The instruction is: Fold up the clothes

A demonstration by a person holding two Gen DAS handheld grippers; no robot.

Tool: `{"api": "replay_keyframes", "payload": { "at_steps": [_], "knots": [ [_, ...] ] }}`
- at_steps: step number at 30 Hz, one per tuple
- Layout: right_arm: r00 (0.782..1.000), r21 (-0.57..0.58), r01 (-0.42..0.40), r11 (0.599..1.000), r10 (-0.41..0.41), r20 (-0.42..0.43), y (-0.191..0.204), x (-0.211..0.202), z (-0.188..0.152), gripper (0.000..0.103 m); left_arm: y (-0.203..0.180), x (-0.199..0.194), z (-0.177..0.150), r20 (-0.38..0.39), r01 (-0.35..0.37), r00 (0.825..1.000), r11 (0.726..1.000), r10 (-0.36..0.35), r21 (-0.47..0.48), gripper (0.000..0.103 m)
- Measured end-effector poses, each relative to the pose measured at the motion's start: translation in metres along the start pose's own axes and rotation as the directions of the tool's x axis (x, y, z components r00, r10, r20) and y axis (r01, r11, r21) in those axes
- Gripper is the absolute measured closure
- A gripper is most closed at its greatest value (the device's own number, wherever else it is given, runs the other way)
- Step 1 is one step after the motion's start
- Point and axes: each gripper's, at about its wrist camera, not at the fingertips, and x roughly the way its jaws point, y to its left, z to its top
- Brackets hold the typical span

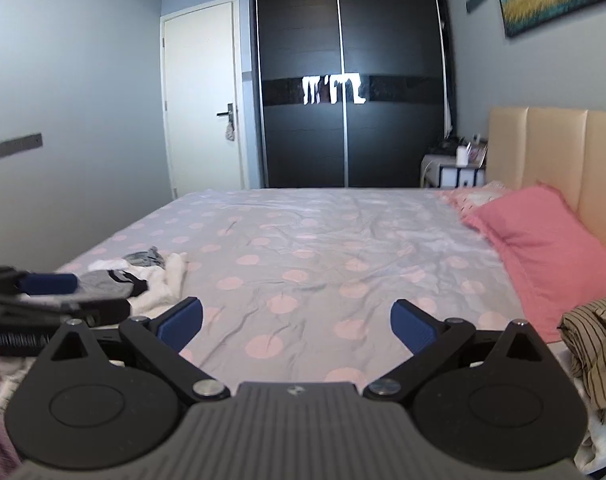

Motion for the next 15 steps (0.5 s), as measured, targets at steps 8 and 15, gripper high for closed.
{"api": "replay_keyframes", "payload": {
  "at_steps": [8,15],
  "knots": [
    [0.99,-0.079,0.127,0.989,-0.123,0.063,0.043,0.017,-0.057,0.001,0.027,0.009,-0.05,-0.036,-0.096,0.995,0.994,0.094,-0.059,0.021],
    [0.986,-0.045,0.165,0.985,-0.164,0.039,0.054,0.039,-0.095,0.001,0.019,0.013,-0.072,0.037,-0.145,0.989,0.989,0.145,0.013,0.021]
  ]
}}
